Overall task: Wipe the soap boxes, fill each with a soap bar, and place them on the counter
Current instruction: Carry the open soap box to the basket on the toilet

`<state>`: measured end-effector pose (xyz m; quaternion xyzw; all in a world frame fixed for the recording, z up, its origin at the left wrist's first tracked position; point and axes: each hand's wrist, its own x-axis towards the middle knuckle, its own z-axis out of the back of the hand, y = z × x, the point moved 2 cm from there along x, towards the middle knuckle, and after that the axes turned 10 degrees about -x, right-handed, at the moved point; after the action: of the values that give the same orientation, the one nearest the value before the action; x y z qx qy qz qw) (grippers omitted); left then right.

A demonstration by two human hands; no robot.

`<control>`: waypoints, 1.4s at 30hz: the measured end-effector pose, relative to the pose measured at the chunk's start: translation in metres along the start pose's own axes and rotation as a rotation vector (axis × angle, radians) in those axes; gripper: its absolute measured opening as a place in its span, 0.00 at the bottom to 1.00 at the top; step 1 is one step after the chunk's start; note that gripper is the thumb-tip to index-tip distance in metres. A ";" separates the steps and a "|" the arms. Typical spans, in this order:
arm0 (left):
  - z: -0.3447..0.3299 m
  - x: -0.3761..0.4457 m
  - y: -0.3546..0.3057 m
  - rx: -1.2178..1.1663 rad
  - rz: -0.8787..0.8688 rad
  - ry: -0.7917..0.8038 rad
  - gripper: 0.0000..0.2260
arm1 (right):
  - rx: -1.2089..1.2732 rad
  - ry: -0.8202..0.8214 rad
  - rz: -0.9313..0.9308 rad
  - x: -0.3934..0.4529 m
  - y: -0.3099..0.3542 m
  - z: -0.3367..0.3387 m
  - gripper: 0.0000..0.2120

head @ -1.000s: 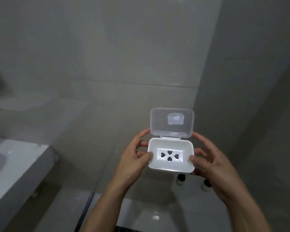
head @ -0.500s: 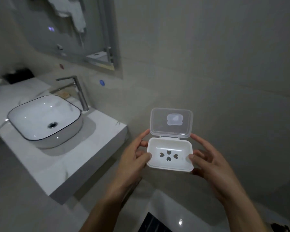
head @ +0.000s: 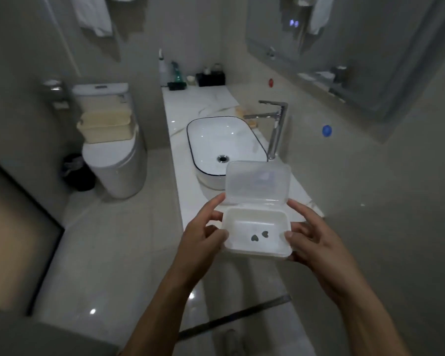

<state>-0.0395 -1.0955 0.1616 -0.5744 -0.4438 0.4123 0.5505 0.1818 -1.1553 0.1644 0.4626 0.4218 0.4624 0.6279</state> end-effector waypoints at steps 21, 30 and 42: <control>0.157 0.135 -0.015 0.159 -0.039 -0.627 0.29 | 0.003 0.504 0.110 0.260 0.068 -0.185 0.27; 0.245 0.208 0.003 0.167 -0.009 -0.524 0.30 | -0.066 0.447 0.106 0.324 0.070 -0.256 0.31; 0.406 0.316 0.010 0.160 0.049 -0.305 0.30 | -0.032 0.270 0.049 0.384 0.102 -0.381 0.31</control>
<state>-0.3452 -0.6827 0.1349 -0.4701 -0.4739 0.5419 0.5107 -0.1191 -0.6946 0.1420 0.3961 0.4836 0.5423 0.5613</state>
